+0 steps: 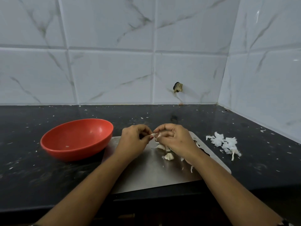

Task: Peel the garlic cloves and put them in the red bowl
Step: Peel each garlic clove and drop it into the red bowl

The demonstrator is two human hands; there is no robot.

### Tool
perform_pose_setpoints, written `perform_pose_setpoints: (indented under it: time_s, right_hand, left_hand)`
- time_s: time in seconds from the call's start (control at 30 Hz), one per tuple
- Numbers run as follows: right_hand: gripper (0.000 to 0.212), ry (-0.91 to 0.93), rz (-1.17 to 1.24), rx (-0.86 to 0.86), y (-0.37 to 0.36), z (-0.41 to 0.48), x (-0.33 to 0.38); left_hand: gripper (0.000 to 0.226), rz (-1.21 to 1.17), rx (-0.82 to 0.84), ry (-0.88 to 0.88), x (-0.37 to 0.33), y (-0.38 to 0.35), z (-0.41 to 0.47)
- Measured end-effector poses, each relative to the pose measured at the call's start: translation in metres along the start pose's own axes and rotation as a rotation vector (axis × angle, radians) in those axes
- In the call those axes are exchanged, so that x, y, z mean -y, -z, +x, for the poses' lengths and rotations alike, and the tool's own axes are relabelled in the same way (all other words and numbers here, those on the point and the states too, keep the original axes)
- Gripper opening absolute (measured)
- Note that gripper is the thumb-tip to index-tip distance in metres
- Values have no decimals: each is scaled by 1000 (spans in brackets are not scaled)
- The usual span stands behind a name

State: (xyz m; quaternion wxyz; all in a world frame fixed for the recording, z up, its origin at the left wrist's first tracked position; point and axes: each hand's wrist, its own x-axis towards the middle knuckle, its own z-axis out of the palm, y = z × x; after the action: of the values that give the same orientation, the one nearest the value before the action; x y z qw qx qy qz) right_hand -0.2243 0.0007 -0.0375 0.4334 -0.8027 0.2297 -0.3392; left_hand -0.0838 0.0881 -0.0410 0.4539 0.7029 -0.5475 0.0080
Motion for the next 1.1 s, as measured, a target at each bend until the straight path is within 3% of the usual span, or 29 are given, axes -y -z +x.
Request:
perform_pose_setpoints:
  time_s: [0.17,0.3,0.5,0.67,0.87,1.1]
  right_hand:
    - [33,99,-173,64,6,-1,-4]
    - [24,116,-394,97,15,-6,-6]
    - [15,97,-601,142,11,-5,-6]
    - [12,185,-350,21,11,-6,-2]
    - [10,149,-17,-104,9,-5,1]
    - [9,156,-60,-82,6,-4,-1]
  left_hand:
    - [7,163,119,49,5,4,1]
    - [9,193,212,42,7,4,0]
    - [21,148,182,18,9,5,0]
    - [25,-19,173,-68,5,5,-1]
    - [34,-327,189,-111,-5,0,-5]
    - [17,-203,111,-122,-3,-3,-5]
